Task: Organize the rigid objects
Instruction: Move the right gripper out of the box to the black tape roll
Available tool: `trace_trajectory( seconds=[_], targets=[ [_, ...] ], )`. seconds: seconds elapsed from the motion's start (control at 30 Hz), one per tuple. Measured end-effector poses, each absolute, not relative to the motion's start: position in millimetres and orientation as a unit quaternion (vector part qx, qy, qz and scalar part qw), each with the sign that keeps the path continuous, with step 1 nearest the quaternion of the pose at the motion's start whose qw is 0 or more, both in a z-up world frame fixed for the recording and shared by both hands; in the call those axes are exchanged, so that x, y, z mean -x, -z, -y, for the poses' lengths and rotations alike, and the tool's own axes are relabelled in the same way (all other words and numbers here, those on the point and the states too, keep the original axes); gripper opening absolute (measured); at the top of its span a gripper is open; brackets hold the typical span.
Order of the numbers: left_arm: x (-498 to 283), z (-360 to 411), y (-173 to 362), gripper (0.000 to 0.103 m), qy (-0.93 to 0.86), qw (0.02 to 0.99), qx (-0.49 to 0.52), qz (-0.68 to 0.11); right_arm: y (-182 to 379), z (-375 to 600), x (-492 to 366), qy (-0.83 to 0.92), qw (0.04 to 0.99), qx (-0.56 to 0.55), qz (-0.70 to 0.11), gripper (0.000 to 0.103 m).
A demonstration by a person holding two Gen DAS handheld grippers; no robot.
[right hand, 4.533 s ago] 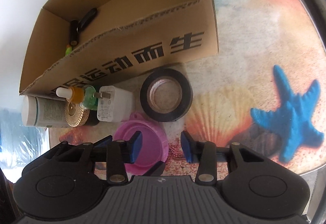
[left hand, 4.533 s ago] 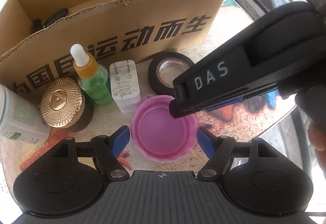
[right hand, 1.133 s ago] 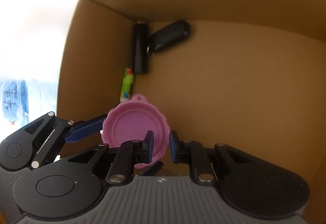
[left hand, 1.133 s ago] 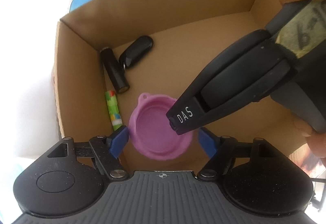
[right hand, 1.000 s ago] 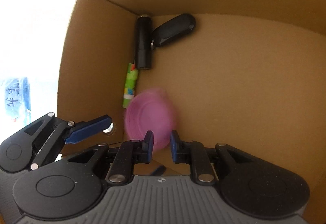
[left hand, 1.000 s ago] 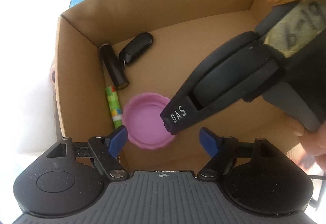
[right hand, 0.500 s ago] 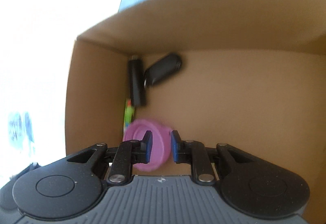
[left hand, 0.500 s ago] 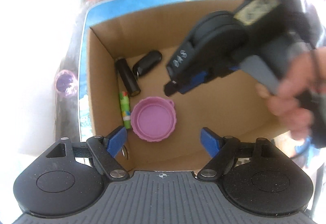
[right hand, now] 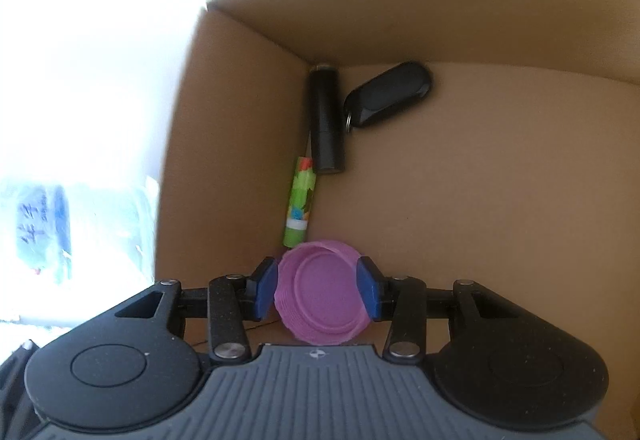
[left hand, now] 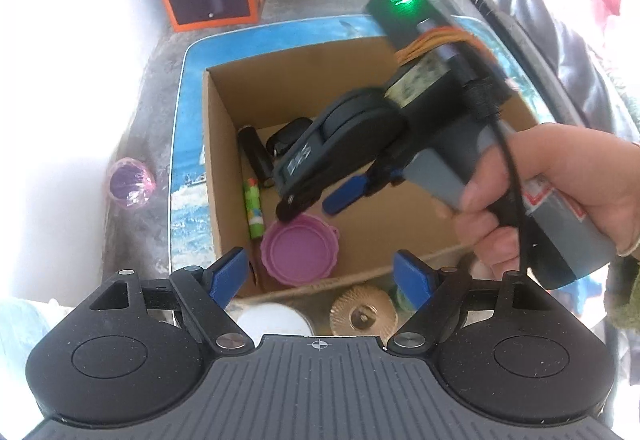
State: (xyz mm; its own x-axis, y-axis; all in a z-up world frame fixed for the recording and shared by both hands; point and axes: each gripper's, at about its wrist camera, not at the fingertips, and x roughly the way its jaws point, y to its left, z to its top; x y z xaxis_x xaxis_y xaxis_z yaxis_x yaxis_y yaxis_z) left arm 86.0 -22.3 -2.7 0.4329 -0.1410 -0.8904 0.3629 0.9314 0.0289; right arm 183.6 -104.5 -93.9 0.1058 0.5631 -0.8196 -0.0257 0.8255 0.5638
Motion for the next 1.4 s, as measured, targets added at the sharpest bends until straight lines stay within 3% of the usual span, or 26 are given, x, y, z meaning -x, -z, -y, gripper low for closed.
trace_trajectory(
  seconds=[0.1,0.33,0.67,0.93,1.4],
  targets=[
    [-76,21,-2,0.080,0.161,0.844,-0.109,-0.500,63,125,-164,-0.192,0.743,-0.241,-0.594,0.047],
    [-43,39,-10,0.082,0.228,0.850,-0.087,-0.466,-20,193,-67,-0.141,0.810,-0.269,-0.501,0.072],
    [16,108,38,0.082,0.301,0.826,-0.124,-0.459,12,249,44,-0.002,0.812,-0.268,-0.518,0.074],
    [24,146,92,0.079,0.249,0.829,-0.176,-0.468,66,245,36,-0.005,0.805,-0.202,-0.557,0.055],
    [-5,155,133,0.064,0.201,0.841,-0.130,-0.485,110,225,-19,-0.087,0.798,-0.103,-0.588,0.025]
  ],
)
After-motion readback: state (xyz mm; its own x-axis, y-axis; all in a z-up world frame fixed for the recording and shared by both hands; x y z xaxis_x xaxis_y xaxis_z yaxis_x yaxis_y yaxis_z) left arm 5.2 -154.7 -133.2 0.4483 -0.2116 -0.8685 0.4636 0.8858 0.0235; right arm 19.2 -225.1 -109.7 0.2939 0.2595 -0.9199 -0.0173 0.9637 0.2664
